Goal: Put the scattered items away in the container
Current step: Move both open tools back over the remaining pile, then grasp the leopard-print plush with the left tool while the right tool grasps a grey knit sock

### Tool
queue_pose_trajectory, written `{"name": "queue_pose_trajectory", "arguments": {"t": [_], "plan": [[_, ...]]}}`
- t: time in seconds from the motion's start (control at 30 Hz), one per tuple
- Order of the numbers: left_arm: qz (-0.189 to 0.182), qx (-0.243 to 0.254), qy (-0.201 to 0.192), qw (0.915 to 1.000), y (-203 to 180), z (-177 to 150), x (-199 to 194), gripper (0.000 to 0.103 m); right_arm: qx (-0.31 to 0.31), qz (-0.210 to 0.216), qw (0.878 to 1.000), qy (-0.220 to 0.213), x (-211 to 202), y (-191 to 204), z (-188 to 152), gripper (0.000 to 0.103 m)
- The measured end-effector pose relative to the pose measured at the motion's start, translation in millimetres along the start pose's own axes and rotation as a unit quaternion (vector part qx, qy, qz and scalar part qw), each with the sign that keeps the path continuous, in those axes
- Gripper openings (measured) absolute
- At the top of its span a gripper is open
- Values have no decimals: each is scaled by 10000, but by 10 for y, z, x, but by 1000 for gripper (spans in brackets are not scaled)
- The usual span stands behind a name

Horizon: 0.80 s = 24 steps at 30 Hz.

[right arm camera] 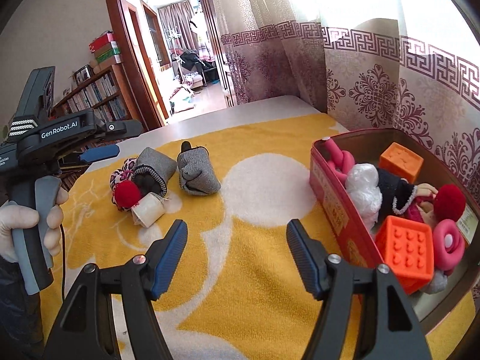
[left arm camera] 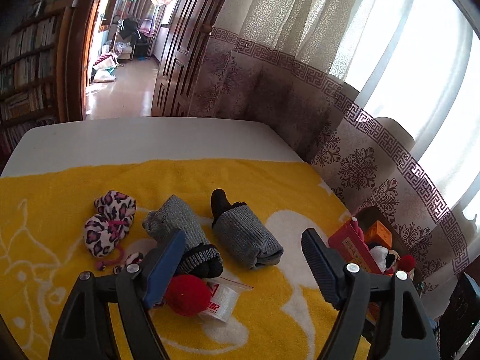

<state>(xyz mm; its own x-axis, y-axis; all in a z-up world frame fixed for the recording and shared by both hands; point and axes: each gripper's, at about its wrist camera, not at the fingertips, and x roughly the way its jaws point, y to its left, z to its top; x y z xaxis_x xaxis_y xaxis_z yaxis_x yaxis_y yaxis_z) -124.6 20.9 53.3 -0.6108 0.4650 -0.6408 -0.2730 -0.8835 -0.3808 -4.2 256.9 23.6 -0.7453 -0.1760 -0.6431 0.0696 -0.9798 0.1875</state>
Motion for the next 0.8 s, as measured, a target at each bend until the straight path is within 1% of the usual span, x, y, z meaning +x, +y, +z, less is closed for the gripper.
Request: {"name": "queue_pose_trajectory", "arguments": {"t": [0.1, 0.17, 0.23, 0.4, 0.47, 0.53, 0.6, 0.7, 0.8], "plan": [[116, -249, -42, 9996, 259, 40, -16, 82, -78, 12, 10000, 57, 43, 98, 24, 72], [216, -319, -42, 9992, 395, 74, 11, 82, -140, 6, 9998, 110, 84, 148, 43, 72], [398, -327, -13, 9987, 529, 104, 65, 82, -186, 1, 9997, 147, 122, 188, 78, 73], [903, -434, 201, 9948, 928, 151, 240, 82, -239, 27, 9996, 173, 192, 260, 165, 74], [989, -484, 307, 9934, 1052, 152, 312, 82, -250, 41, 9995, 190, 232, 283, 184, 75], [1013, -440, 395, 9931, 1111, 139, 366, 82, -258, 60, 9994, 241, 283, 303, 186, 75], [1018, -280, 455, 9934, 1113, 120, 420, 82, -274, 71, 9992, 293, 333, 320, 183, 75], [1147, -48, 544, 9919, 1093, 96, 531, 82, -297, 66, 9989, 360, 397, 330, 191, 75], [1213, -67, 668, 9903, 1148, 61, 645, 82, -316, 42, 9987, 392, 457, 331, 222, 75]]}}
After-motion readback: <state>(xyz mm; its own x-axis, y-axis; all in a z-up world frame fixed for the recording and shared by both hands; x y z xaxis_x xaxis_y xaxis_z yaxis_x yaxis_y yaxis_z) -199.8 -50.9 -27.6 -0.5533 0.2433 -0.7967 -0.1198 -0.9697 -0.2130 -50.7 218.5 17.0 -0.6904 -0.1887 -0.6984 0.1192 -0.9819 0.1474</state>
